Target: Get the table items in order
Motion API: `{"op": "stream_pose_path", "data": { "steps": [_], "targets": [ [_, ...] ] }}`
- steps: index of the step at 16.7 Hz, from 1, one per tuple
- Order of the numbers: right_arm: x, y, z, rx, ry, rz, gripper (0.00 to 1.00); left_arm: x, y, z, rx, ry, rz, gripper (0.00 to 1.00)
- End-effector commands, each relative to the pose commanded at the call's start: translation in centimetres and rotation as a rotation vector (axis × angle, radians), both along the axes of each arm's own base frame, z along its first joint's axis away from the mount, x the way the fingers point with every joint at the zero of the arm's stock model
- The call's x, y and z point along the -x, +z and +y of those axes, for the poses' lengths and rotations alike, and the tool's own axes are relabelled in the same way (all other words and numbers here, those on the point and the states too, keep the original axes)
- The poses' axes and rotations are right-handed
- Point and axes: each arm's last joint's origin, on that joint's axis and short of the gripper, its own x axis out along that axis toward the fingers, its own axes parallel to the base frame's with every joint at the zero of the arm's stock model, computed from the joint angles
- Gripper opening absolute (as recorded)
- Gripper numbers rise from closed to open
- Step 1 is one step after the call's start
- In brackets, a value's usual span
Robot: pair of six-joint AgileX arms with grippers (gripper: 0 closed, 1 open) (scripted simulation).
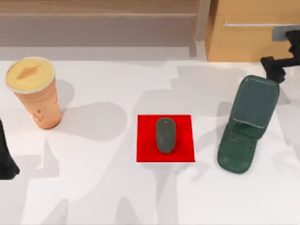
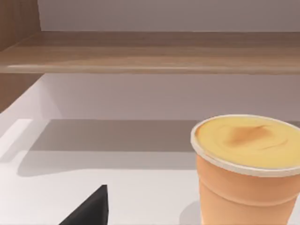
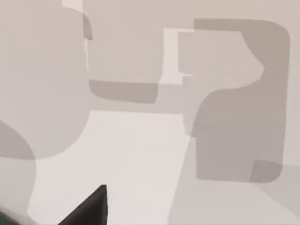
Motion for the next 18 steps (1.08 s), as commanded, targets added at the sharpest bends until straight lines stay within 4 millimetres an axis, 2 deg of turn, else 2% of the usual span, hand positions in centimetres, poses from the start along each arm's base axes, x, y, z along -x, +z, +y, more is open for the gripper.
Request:
{"op": "stream_pose_path", "data": {
  "steps": [2,4,7,11,16,18],
  "targets": [
    [1.2,-0.2,-5.7,0.022,0.086,0.013,1.0,0.0,0.0,0.0,0.0,0.0,0.0,1.0],
    [2.9,0.0,-10.1,0.044,0.156,0.026,1.0,0.0,0.0,0.0,0.0,0.0,0.0,1.0],
    [5.4,1.0,-14.3,0.077,0.239,0.034,1.0,0.0,0.0,0.0,0.0,0.0,0.0,1.0],
    [7.1,2.0,-16.7,0.107,0.284,0.036,1.0,0.0,0.0,0.0,0.0,0.0,0.0,1.0],
    [7.0,1.8,-16.6,0.106,0.286,0.036,1.0,0.0,0.0,0.0,0.0,0.0,0.0,1.0],
    [7.0,0.6,-16.7,0.105,0.284,0.04,1.0,0.0,0.0,0.0,0.0,0.0,0.0,1.0]
  ]
}}
